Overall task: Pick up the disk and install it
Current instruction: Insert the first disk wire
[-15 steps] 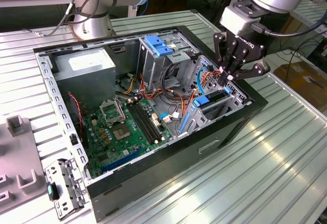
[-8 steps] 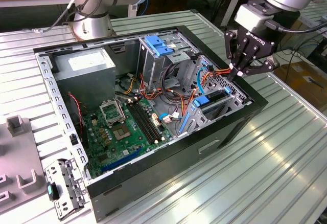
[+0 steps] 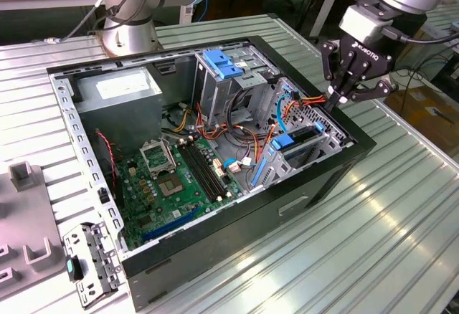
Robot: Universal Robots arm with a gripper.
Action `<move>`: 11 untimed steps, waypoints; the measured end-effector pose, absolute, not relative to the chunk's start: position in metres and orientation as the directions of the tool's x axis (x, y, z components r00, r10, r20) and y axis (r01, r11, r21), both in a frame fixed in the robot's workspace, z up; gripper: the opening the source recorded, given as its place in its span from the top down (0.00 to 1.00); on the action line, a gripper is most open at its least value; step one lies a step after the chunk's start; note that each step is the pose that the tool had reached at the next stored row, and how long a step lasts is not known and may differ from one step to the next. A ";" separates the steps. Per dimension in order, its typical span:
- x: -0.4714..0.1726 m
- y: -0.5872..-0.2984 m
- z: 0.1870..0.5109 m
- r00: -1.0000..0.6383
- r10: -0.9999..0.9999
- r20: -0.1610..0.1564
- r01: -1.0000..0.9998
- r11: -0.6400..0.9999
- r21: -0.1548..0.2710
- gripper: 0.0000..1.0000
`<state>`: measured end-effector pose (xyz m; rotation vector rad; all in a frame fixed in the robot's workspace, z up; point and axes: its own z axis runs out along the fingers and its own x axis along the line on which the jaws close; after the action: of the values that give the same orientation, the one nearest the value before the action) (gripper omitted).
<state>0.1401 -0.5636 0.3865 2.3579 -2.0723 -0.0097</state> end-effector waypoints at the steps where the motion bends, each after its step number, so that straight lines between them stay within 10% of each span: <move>1: 0.140 -0.564 0.386 0.146 -0.989 -0.003 -0.989 -0.146 0.006 0.89; 11: 0.140 -0.564 0.386 0.244 -0.970 -0.003 -0.970 -0.244 0.006 0.89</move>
<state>0.1404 -0.5636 0.3863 2.4753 -1.9303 -0.0097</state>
